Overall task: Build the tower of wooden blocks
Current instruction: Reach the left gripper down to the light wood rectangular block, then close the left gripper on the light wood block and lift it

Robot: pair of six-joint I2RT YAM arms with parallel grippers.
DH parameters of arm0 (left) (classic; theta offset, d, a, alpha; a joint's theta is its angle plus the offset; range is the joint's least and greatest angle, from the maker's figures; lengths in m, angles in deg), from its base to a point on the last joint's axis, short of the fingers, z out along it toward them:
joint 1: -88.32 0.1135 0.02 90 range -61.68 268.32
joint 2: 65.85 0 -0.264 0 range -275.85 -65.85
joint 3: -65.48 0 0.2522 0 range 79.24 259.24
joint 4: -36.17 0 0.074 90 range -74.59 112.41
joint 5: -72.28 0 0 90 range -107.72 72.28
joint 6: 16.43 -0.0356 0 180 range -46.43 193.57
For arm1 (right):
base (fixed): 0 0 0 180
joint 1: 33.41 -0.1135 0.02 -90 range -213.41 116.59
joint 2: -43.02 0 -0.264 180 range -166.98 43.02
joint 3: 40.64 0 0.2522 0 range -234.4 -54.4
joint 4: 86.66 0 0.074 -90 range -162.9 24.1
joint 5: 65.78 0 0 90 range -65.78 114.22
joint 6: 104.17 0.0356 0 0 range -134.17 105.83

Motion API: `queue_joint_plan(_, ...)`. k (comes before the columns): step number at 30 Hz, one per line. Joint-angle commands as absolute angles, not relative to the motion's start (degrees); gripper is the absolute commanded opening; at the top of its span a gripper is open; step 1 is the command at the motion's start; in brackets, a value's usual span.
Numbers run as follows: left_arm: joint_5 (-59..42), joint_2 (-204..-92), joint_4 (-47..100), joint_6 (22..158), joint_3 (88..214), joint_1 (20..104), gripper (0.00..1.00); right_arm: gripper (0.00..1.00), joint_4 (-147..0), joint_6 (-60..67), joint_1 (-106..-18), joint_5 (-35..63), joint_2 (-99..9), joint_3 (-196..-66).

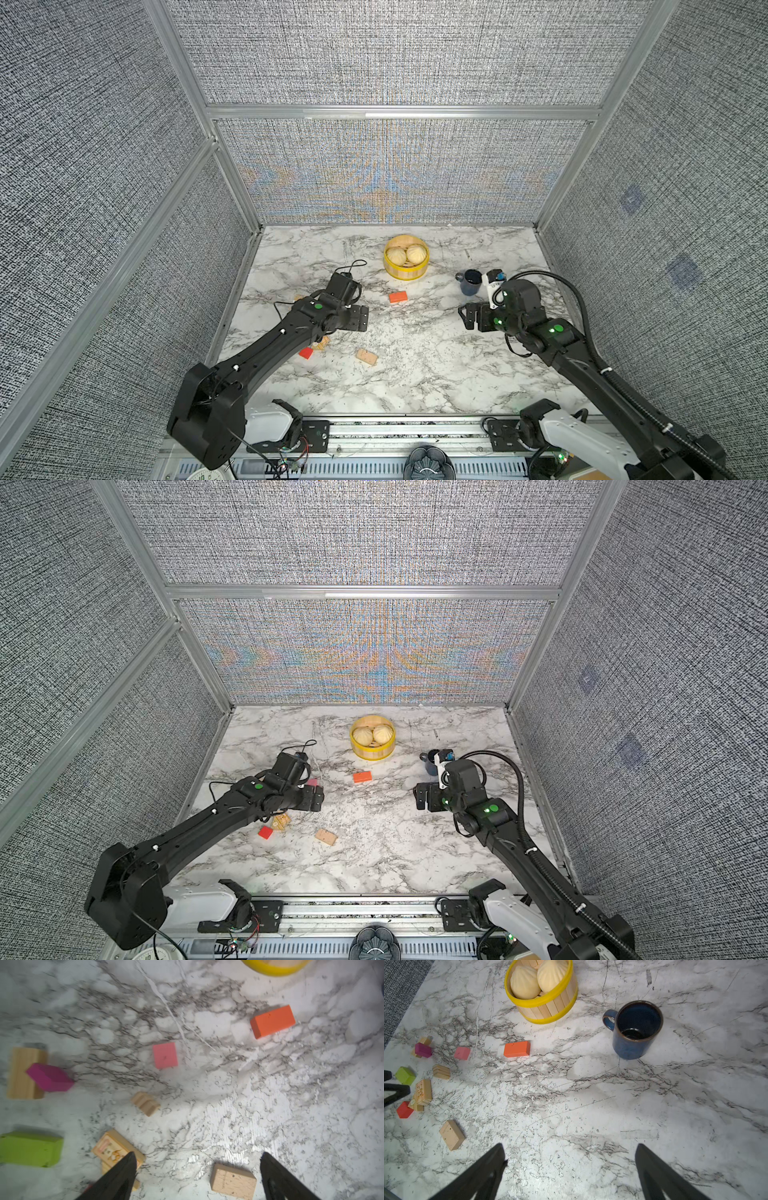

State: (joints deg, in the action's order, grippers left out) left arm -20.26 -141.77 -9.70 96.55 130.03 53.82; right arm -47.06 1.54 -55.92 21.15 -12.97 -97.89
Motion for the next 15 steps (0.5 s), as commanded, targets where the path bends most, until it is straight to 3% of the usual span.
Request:
queue_joint_plan(1,-16.26,-144.30,-6.95,96.27,129.58,51.92,0.94,0.99,-52.11,2.63,-55.92,18.58,-14.05,-96.90)
queue_joint_plan(9,-17.43,-151.63,-4.28,96.94,128.20,44.97,0.94,0.99,-55.02,3.08,-55.96,15.06,-16.56,-96.27)
queue_joint_plan(15,-18.58,-149.85,-2.17,98.60,123.82,44.42,0.94,0.99,-55.06,3.06,-56.01,14.49,-15.37,-95.87)
